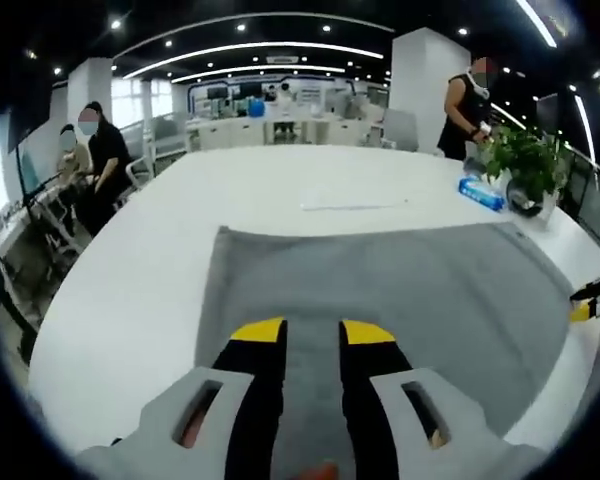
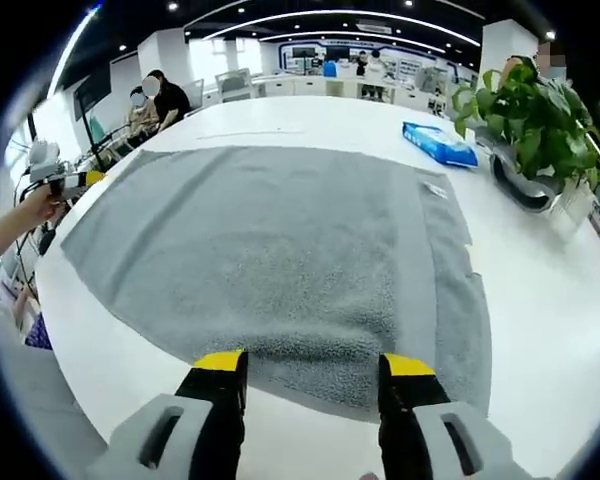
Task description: Open the folded towel by lifting each exposed corner and separating the folded layers until the towel lies flat within the target outline without major curled edges
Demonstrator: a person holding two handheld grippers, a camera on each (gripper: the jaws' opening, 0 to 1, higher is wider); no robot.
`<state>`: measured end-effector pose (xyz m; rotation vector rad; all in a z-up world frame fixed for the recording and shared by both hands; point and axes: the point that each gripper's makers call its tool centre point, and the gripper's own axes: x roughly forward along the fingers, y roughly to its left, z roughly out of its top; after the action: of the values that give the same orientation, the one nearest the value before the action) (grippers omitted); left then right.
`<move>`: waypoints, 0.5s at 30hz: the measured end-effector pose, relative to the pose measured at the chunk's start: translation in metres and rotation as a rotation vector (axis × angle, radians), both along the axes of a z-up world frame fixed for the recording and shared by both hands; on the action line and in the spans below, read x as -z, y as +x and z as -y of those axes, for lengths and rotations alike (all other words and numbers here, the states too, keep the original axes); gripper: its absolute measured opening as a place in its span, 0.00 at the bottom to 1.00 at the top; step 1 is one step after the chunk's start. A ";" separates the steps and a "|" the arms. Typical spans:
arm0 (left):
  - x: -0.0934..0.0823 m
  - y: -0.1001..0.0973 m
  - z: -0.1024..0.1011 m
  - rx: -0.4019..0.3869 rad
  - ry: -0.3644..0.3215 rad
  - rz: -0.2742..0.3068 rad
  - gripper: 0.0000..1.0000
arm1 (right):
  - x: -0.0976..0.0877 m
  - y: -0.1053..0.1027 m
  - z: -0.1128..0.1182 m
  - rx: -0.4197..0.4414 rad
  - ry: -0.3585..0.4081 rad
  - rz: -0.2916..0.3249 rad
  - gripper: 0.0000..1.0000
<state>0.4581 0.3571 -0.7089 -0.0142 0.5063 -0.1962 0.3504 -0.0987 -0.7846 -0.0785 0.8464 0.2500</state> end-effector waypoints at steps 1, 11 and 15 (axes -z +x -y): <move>-0.006 -0.011 0.001 -0.003 -0.005 0.014 0.22 | -0.005 0.000 0.002 0.005 0.005 0.013 0.53; -0.037 -0.083 0.021 -0.024 -0.065 0.073 0.31 | -0.071 0.002 0.020 0.037 0.124 0.238 0.63; -0.044 -0.101 0.032 -0.032 -0.097 0.098 0.34 | -0.086 0.001 0.025 0.054 0.138 0.302 0.67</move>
<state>0.3566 0.3248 -0.6651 -0.1065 0.3981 -0.1888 0.3515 -0.1233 -0.6982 0.0356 0.5289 0.2385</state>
